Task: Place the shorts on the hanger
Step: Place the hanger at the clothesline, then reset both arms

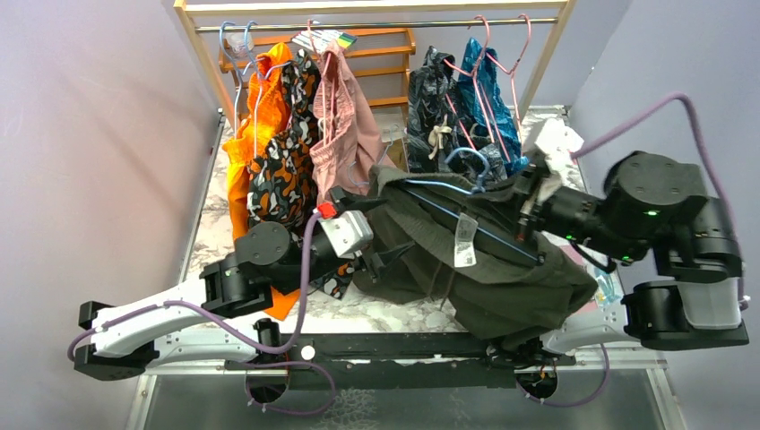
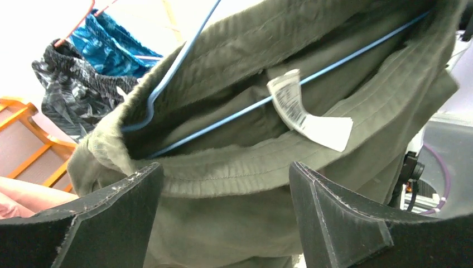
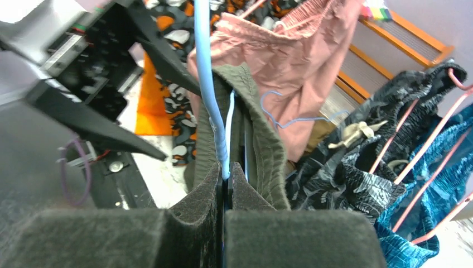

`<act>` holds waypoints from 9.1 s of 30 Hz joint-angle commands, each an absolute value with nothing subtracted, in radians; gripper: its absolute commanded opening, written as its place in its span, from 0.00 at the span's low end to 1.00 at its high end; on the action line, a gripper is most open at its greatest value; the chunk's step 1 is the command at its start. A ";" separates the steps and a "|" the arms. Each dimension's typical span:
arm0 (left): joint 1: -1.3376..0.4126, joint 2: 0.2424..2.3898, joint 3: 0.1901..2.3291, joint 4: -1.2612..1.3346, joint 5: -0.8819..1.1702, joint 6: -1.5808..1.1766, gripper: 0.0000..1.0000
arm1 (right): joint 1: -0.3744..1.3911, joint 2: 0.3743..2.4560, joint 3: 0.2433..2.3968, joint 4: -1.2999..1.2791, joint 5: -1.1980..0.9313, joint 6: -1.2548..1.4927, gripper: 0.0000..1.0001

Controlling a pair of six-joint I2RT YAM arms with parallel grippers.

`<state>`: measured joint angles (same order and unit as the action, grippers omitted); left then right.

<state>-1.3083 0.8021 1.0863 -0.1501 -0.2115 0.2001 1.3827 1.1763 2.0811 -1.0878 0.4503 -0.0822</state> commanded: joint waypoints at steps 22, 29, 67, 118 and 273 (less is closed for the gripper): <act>-1.305 0.805 0.982 -0.106 -0.557 0.127 0.53 | 1.387 0.980 2.157 -1.098 0.381 -0.101 0.01; -1.305 0.834 0.946 -0.164 -0.752 0.121 0.25 | 1.387 1.003 2.158 -1.079 0.323 -0.122 0.01; -1.304 0.629 0.883 -0.487 -0.986 -0.055 0.07 | 1.387 0.841 2.113 -0.740 0.369 -0.188 0.01; -1.304 0.662 0.893 -0.389 -0.853 -0.057 0.16 | 1.068 1.383 1.961 -0.158 0.726 -0.290 0.01; -1.303 0.687 0.513 0.030 -0.537 -0.234 0.99 | 0.730 0.695 1.126 -0.227 0.389 0.115 1.00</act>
